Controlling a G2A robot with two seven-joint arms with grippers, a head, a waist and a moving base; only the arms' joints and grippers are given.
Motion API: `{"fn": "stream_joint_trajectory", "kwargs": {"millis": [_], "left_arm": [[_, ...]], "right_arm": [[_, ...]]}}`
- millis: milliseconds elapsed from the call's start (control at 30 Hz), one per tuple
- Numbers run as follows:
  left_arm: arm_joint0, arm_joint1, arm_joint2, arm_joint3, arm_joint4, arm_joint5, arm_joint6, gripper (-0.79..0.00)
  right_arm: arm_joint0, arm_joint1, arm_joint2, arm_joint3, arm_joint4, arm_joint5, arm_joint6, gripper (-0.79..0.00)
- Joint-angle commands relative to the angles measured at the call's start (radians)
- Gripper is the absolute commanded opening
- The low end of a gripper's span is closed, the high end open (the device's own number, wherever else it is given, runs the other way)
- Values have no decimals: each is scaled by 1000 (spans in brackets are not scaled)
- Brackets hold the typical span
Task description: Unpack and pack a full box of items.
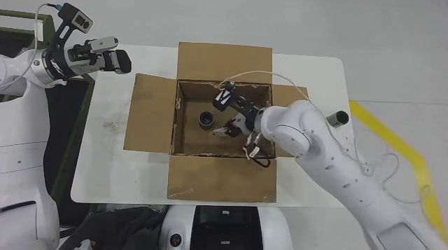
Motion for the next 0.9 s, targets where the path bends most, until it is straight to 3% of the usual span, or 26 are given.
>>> {"fn": "stream_joint_trajectory", "kwargs": {"millis": [0,167,367,867], "left_arm": [[0,0,0,0,0,0,0,0],[0,0,0,0,0,0,0,0],[0,0,0,0,0,0,0,0],[0,0,0,0,0,0,0,0]], "right_arm": [[24,-11,-26,37,5,3,-13,-3],[68,-35,-73,112,19,3,-33,-46],[110,-63,-122,193,25,-2,-48,0],[204,-156,-249,404,58,-5,-114,0]]}}
